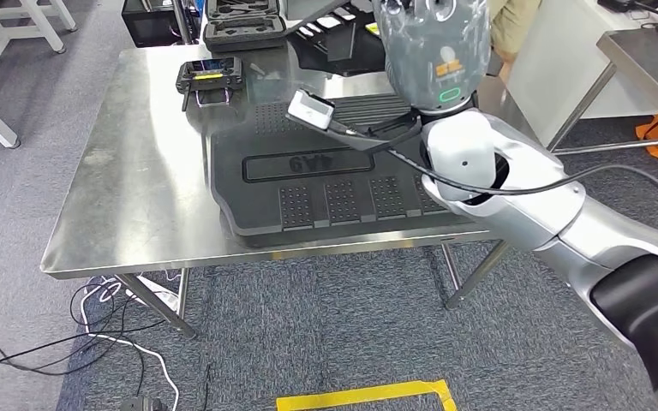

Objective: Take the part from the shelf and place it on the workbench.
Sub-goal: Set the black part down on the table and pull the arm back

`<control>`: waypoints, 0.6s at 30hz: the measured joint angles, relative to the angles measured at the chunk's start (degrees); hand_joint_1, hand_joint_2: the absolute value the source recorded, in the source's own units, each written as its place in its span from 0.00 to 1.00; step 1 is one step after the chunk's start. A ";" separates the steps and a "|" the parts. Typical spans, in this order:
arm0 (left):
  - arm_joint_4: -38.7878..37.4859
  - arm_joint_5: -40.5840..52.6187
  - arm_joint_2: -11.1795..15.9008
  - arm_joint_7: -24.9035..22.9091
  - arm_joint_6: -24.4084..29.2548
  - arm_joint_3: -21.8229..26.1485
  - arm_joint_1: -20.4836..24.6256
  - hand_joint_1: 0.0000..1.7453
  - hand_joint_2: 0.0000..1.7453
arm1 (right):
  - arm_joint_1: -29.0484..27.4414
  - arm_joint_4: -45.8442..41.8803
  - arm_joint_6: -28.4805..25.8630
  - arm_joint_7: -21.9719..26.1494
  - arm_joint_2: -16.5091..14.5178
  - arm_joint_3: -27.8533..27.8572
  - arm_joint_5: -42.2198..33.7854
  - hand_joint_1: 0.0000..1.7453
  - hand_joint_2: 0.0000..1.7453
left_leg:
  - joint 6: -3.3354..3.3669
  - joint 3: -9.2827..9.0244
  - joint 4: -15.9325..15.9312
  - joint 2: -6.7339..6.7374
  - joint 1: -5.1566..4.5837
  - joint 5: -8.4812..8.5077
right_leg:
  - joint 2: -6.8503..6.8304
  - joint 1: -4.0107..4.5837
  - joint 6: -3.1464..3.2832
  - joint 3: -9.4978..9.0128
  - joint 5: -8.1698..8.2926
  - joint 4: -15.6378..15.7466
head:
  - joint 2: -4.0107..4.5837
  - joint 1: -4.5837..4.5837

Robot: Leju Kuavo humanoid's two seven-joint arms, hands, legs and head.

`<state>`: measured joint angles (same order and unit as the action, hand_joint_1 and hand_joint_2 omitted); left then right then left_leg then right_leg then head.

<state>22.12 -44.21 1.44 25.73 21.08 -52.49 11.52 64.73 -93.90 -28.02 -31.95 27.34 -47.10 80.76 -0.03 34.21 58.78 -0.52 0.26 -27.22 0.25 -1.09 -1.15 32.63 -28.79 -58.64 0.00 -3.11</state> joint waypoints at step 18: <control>0.48 -0.74 -0.13 0.26 -0.04 -0.85 -0.21 0.00 0.00 | 5.12 1.77 15.03 0.10 0.02 -8.82 0.00 1.00 1.00 | 0.00 0.05 0.00 0.00 0.03 0.00 | 0.00 0.02 0.00 0.05 -0.01 0.00 | 0.00 0.01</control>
<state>22.60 -44.95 1.32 25.99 21.03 -53.34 11.31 69.85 -92.13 -12.98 -31.85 27.36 -55.92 80.76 -0.03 34.26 58.78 -0.52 0.29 -27.22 0.26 -1.06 -1.14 32.68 -28.80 -58.64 0.00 -3.10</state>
